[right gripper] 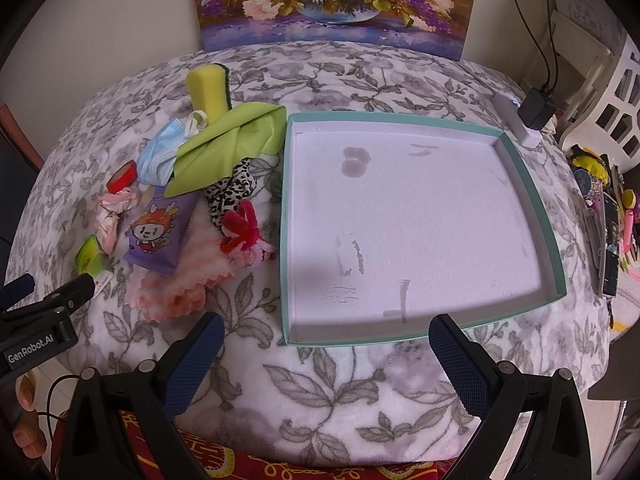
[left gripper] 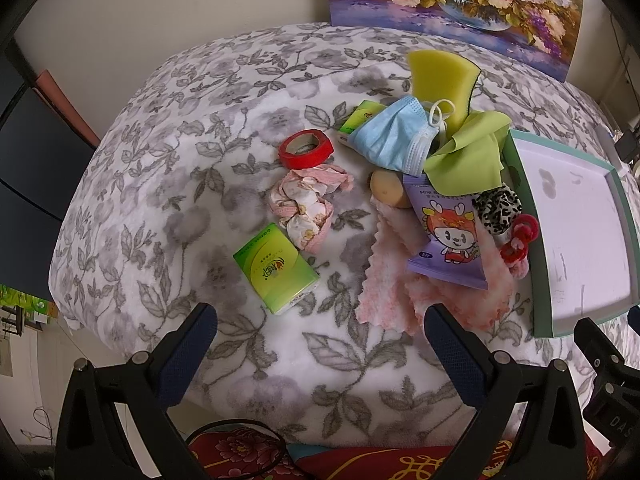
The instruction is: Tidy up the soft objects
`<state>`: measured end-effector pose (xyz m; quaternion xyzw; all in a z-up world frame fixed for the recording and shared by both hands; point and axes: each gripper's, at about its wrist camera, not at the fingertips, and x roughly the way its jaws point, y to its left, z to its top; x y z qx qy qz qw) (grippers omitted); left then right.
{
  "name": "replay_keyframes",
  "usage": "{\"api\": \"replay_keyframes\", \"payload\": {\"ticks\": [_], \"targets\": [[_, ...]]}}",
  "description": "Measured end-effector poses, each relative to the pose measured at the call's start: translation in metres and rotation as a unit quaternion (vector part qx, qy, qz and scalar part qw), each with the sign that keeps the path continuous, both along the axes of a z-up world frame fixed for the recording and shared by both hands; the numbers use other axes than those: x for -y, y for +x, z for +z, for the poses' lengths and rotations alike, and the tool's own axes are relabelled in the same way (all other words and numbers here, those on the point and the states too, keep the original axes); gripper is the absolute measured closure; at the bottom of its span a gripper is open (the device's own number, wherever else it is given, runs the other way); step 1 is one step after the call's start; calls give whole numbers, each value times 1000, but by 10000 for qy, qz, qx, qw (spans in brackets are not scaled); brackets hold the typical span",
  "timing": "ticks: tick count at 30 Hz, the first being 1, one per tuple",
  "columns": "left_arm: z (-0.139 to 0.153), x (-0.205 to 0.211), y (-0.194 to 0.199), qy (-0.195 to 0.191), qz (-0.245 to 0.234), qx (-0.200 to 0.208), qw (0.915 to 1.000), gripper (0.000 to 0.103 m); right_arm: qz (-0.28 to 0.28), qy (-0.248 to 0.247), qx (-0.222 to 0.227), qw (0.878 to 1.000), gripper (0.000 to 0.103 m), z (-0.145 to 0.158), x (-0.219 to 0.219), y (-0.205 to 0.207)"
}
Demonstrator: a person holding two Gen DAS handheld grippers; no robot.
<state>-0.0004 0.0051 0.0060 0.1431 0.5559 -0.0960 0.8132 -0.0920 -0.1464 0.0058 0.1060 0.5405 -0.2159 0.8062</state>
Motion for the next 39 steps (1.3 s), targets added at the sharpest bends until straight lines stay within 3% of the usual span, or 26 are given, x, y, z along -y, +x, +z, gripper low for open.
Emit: {"api": "replay_keyframes", "payload": {"ticks": [31, 39], "targets": [[0, 0, 0, -8, -4, -6, 10000, 0, 14, -8, -17, 10000, 0, -1, -2, 1], [6, -18, 20, -406, 271, 53, 9988, 0, 325, 57, 206, 9992, 0, 2, -11, 20]]}}
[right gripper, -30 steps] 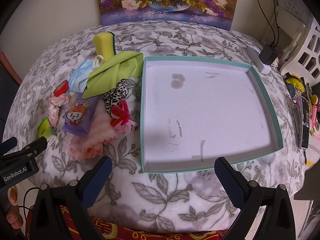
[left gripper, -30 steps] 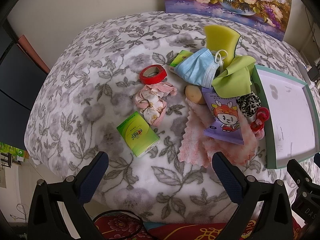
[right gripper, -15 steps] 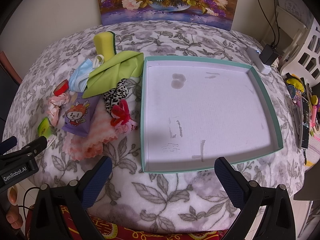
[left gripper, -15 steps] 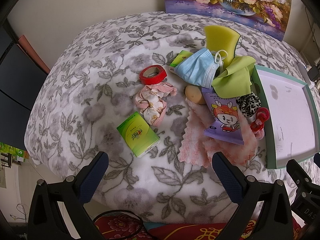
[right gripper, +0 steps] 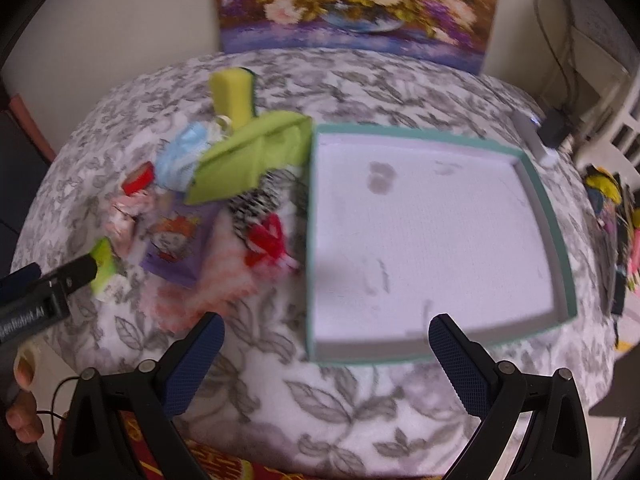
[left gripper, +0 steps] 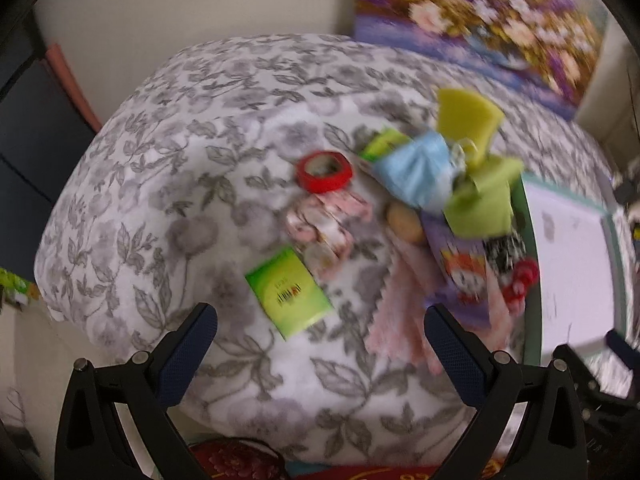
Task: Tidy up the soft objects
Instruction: 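Grasp the green tissue pack with left tool while right tool grasps purple wipes packet, then carry the tissue pack with left tool while right tool carries wipes packet to tray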
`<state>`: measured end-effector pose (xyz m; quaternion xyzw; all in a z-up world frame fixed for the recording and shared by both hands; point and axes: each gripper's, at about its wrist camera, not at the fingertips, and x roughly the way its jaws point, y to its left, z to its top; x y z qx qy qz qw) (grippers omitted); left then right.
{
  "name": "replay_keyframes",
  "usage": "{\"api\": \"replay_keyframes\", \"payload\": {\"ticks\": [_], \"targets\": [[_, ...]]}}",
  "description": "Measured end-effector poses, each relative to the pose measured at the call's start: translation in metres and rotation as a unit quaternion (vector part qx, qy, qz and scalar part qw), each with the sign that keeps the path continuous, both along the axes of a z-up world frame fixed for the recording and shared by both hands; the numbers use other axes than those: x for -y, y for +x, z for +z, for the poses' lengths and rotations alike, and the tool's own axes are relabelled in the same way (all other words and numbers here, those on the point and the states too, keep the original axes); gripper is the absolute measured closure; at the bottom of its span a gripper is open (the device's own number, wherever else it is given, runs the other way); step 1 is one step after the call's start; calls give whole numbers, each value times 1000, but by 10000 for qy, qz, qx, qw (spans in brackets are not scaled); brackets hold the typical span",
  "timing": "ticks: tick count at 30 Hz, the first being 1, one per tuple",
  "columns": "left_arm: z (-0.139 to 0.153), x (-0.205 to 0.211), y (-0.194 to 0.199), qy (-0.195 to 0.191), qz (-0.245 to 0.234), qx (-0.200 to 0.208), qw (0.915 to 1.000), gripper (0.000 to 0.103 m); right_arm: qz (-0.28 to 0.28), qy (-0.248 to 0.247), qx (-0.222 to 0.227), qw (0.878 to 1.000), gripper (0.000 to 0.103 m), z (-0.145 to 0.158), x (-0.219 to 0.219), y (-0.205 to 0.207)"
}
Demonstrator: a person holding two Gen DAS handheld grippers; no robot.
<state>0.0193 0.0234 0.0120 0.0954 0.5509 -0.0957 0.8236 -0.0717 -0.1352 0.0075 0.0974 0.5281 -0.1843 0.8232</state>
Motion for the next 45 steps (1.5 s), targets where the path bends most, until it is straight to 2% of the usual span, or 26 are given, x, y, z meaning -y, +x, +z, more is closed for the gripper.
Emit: {"api": "replay_keyframes", "payload": {"ticks": [2, 10, 17, 22, 28, 31, 36, 39, 45], "targets": [[3, -11, 12, -194, 180, -15, 9996, 0, 29, 139, 118, 9998, 0, 0, -1, 8], [-3, -41, 42, -488, 668, 11, 9966, 0, -8, 709, 261, 9971, 0, -8, -2, 44], [-34, -44, 49, -502, 777, -433, 9948, 0, 282, 747, 121, 9967, 0, -19, -23, 70], [-48, -44, 52, -222, 844, -497, 9949, 0, 373, 781, 54, 9962, 0, -28, -34, 86], [-63, -48, 55, -278, 908, -691, 9931, 1, 454, 837, 22, 9955, 11, -34, -43, 100], [-68, -46, 54, -266, 880, -743, 9930, 6, 487, 839, -83, 9953, 22, -41, -46, 105], [-77, -43, 53, -265, 799, -798, 9932, 27, 523, 1005, -256, 9932, 44, -55, -47, 109], [-82, -39, 50, -469, 709, -850, 9927, 40, 540, 1007, -272, 9931, 47, -56, -48, 110], [-81, -29, 45, -440, 555, -778, 9944, 42, 554, 1046, -328, 9924, 48, -63, -49, 111]]}}
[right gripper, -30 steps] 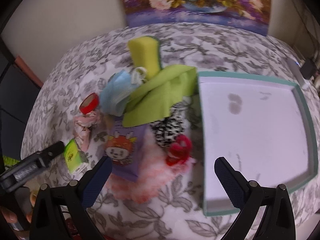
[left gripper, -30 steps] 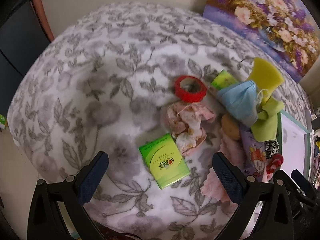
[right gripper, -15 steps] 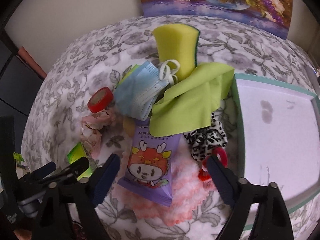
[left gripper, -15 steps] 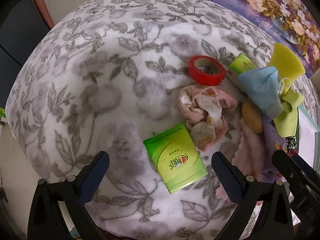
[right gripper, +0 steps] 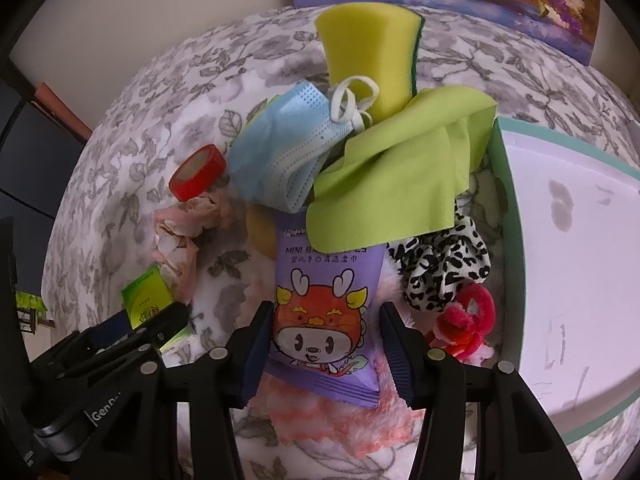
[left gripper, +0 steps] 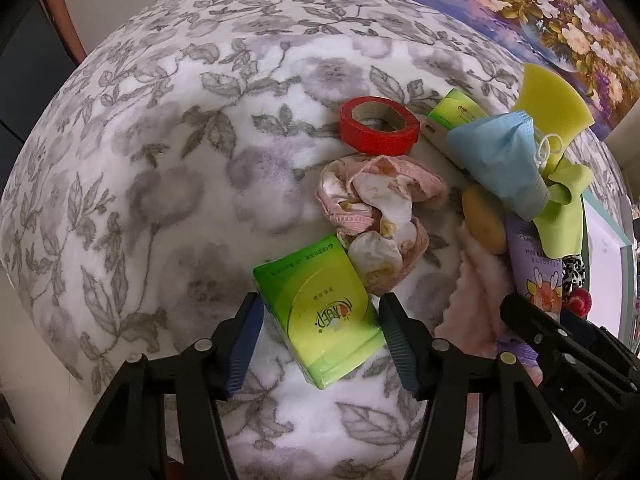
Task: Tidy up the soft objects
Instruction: 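Carry the tissue pack with left tool while right tool carries wipes packet to tray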
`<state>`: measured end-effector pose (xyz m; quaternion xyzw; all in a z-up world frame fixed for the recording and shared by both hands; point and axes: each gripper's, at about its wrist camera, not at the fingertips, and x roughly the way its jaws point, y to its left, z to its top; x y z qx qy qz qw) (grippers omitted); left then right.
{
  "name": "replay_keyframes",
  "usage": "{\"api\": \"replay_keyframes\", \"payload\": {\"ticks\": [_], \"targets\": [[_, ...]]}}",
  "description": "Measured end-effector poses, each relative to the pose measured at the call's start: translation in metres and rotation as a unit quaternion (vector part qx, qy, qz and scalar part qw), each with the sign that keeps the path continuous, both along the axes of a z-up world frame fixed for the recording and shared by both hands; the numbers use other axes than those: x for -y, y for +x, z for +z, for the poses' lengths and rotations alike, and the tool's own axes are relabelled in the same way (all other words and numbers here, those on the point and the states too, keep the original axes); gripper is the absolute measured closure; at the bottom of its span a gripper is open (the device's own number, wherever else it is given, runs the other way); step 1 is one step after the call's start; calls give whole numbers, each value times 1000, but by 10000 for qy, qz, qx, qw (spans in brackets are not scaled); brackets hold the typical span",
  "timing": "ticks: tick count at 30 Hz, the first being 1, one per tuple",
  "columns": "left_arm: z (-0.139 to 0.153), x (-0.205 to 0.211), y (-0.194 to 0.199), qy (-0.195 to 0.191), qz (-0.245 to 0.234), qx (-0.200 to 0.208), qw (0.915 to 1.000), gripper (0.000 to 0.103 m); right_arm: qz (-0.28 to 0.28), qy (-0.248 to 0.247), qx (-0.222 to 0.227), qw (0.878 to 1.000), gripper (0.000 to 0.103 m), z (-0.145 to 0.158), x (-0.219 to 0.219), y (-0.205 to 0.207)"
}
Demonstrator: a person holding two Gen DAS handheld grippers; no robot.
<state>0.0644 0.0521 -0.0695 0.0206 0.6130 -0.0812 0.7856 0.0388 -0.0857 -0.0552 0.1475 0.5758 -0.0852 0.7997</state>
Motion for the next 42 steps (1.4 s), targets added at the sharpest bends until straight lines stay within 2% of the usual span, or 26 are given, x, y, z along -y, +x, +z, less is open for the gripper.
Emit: {"api": "replay_keyframes", "payload": {"ticks": [12, 26, 34, 38, 42], "targets": [[9, -13, 1, -121, 122, -113, 9998, 44, 8, 208, 28, 9998, 53, 11, 2, -9], [66, -9, -5, -143, 132, 189, 9996, 44, -97, 487, 248, 9985, 58, 46, 13, -28], [93, 6, -4, -178, 116, 407, 9989, 44, -189, 840, 632, 9943, 58, 66, 21, -35], [94, 9, -6, -153, 191, 370, 9990, 44, -240, 735, 758, 9941, 58, 75, 25, -38], [100, 20, -8, -136, 117, 398, 9990, 44, -266, 502, 681, 9961, 57, 75, 29, -38]]}}
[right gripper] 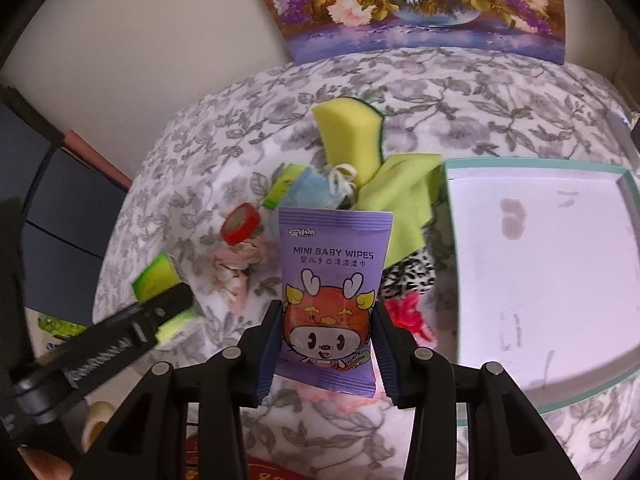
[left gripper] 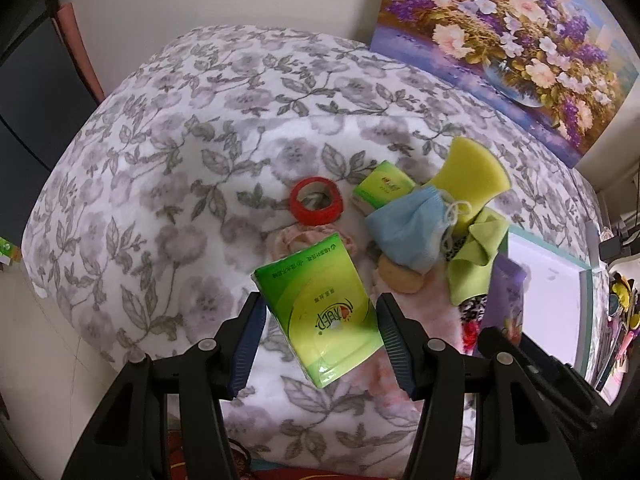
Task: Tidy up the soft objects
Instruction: 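Carry the tissue pack with left tool while right tool carries wipes packet to tray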
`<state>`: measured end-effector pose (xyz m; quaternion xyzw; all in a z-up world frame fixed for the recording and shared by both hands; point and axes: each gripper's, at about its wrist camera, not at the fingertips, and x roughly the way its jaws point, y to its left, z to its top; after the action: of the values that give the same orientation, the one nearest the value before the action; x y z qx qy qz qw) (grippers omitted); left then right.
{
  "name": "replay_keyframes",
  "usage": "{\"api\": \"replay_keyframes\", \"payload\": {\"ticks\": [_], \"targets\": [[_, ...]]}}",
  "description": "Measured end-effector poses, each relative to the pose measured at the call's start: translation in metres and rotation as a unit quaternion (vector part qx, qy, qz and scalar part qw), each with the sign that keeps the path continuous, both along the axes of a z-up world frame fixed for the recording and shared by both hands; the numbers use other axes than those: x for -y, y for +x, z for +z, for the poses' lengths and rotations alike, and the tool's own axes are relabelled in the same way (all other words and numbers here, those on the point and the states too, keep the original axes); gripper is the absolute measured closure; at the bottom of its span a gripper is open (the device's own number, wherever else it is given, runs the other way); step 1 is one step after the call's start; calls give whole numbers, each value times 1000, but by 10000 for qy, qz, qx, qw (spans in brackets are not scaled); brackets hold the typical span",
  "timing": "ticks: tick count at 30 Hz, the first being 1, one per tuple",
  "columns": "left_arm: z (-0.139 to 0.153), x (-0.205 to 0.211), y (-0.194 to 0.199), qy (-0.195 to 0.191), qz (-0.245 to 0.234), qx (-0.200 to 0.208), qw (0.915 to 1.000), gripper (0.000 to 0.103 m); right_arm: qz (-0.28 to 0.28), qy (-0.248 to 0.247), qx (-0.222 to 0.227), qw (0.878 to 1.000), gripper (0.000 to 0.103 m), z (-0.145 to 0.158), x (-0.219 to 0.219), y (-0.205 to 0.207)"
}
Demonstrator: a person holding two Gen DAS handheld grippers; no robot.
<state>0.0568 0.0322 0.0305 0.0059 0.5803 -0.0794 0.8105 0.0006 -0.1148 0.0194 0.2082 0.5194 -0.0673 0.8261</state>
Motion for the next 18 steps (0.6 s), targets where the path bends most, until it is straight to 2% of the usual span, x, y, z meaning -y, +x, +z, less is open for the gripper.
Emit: {"api": "replay_keyframes", "payload": {"ticks": [3, 6, 9, 18], "targets": [[6, 9, 0, -23, -3, 19, 10000, 44, -135, -128, 32, 9998, 58, 4, 14, -6], [13, 23, 0, -71, -38, 24, 10000, 44, -504, -585, 36, 9970, 58, 12, 37, -19], [16, 46, -3, -147, -166, -7, 9998, 44, -1148, -997, -235, 9881, 58, 7, 71, -34], [12, 131, -27, -279, -802, -175, 9962, 44, -2203, -1104, -673, 9668, 57, -14, 146, -74]]}}
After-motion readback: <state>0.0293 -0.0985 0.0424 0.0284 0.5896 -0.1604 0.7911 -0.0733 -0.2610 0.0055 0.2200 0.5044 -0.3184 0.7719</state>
